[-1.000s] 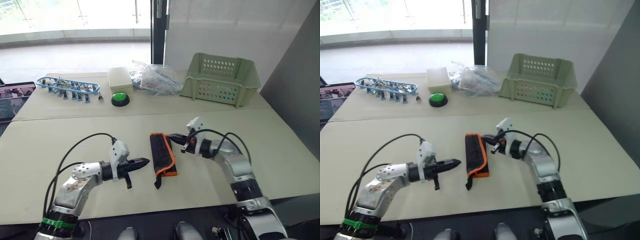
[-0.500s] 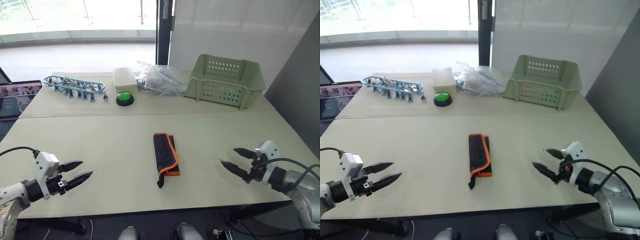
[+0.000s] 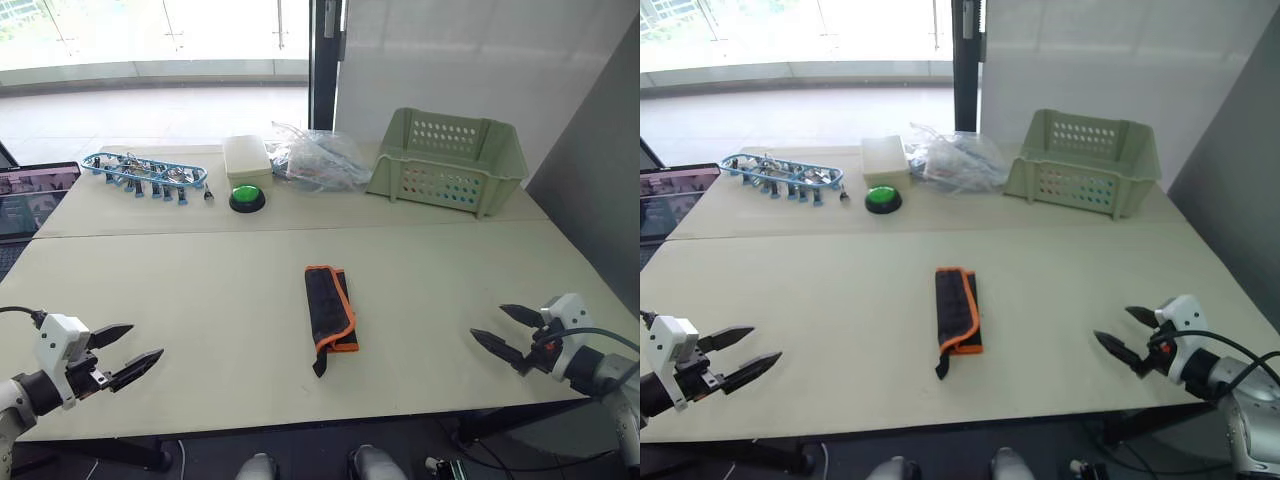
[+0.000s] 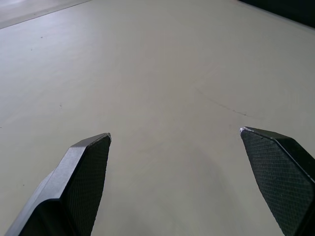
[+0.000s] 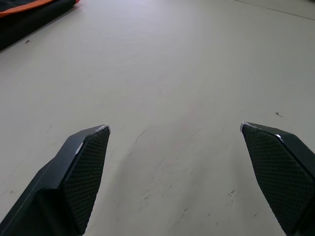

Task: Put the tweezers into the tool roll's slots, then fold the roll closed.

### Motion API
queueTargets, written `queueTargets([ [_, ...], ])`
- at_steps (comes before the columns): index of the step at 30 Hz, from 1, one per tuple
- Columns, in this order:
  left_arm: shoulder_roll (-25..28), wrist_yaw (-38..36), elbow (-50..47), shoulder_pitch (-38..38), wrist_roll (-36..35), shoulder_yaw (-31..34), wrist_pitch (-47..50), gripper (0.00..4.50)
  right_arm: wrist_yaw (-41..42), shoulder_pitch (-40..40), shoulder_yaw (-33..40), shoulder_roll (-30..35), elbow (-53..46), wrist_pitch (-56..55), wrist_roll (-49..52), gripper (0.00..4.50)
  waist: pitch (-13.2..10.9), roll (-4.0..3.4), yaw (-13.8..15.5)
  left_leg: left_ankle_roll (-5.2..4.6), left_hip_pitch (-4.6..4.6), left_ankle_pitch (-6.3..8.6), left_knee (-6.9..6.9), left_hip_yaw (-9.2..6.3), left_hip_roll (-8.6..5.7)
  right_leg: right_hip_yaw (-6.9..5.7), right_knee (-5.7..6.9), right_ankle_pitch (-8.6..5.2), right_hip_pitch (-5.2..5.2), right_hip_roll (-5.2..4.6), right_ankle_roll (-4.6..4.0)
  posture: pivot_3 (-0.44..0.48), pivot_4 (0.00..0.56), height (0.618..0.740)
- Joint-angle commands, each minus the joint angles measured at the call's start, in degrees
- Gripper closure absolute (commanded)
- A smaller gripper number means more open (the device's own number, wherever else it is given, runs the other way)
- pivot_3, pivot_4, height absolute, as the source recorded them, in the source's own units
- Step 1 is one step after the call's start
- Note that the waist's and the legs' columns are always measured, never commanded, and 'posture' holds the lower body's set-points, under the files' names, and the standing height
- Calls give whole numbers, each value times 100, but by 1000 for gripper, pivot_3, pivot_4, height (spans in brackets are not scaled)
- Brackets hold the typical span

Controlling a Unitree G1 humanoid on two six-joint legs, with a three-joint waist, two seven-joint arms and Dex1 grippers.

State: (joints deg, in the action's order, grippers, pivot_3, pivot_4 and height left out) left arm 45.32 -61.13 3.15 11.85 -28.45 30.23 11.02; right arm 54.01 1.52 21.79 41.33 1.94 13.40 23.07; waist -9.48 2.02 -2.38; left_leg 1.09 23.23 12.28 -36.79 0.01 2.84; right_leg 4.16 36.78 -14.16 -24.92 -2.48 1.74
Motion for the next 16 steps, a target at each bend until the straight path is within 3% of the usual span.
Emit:
queueTargets([
  [1,94,81,-75,-75,-2,95,-5,43,-40,-50,80,69,-1,-208,-24,0,0,0,8,0,0,0,0,0,0,0,1,0,0,0,0,0,150,725],
  [16,76,237,-181,-68,63,31,74,43,-72,-21,52,118,-133,-160,-3,0,0,0,3,0,-4,0,-1,0,0,0,7,2,3,1,-2,0,150,725],
])
